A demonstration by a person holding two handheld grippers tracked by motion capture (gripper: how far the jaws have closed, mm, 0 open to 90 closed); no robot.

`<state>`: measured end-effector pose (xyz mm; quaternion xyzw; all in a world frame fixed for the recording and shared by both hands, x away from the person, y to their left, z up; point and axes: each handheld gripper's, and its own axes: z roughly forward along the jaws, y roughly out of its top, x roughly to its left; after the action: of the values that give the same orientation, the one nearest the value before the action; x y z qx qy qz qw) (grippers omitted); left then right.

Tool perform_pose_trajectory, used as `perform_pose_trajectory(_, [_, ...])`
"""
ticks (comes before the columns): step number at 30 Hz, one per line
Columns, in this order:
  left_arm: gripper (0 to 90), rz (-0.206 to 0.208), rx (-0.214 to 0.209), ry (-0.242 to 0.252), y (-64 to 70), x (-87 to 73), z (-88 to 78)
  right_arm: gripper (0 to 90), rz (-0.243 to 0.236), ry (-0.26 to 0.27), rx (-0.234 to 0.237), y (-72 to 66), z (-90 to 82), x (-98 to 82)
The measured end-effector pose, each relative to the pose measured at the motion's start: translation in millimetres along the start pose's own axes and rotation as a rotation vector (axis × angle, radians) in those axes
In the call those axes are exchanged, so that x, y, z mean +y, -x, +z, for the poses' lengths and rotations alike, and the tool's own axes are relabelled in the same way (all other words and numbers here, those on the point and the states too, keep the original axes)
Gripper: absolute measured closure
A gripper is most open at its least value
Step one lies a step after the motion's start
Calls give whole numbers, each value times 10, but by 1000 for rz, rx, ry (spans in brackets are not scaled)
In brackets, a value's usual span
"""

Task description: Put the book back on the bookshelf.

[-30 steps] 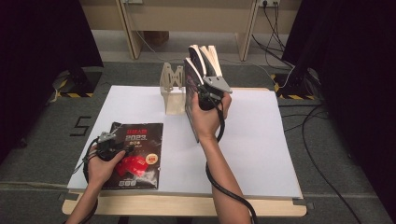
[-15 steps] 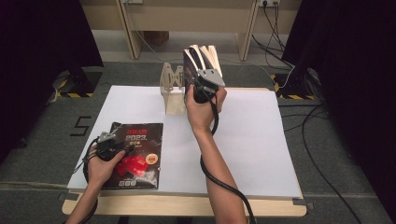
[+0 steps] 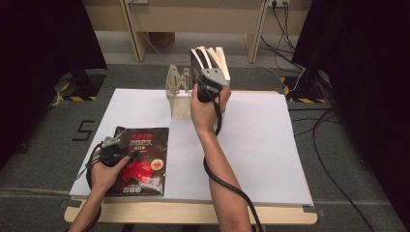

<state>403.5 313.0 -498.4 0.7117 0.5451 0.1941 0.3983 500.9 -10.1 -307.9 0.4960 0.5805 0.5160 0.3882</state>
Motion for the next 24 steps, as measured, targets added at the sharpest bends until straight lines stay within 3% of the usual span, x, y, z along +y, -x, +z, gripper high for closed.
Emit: perform_pose_trajectory(24, [453, -6, -3, 0, -6, 0, -3, 845, -15, -26, -31, -75, 296, -128])
